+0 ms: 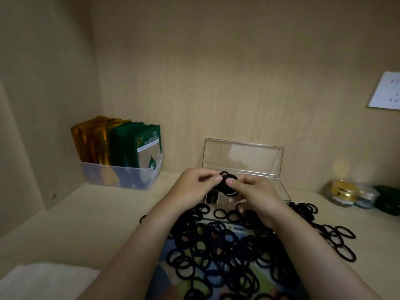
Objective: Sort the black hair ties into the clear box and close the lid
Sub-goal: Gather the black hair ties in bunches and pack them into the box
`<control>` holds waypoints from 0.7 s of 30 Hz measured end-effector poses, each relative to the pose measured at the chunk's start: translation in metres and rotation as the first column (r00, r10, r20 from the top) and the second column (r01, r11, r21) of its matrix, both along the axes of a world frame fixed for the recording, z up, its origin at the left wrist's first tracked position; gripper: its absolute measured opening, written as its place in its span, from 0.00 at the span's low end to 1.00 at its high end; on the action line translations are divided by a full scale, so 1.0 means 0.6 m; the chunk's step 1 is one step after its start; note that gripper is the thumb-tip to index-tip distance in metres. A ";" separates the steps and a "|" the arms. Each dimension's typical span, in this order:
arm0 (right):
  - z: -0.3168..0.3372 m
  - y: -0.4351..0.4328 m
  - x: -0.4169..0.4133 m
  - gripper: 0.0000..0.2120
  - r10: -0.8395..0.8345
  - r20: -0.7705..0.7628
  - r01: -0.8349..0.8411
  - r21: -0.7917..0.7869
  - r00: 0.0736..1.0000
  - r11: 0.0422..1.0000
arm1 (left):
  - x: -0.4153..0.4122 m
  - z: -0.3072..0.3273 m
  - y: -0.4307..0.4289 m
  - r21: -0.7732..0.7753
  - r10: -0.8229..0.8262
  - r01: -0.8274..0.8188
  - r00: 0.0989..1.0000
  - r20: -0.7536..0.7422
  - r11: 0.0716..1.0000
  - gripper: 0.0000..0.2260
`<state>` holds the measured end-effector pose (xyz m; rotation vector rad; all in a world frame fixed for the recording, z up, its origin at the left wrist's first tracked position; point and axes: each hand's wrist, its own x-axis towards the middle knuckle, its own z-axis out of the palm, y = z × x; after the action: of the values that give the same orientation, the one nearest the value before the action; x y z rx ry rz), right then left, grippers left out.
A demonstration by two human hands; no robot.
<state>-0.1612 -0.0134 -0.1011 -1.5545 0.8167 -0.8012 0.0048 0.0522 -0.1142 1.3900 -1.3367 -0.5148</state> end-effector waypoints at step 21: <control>0.046 -0.086 0.107 0.13 -0.322 -0.877 -0.254 -0.422 0.357 0.870 | 0.016 -0.073 -0.016 0.044 0.078 -0.121 0.835 0.544 0.992 0.24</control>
<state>-0.0969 -0.0651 -0.0734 -2.5505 1.5695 0.0219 0.0145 0.0427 -0.1578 1.7406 -1.6919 -0.0928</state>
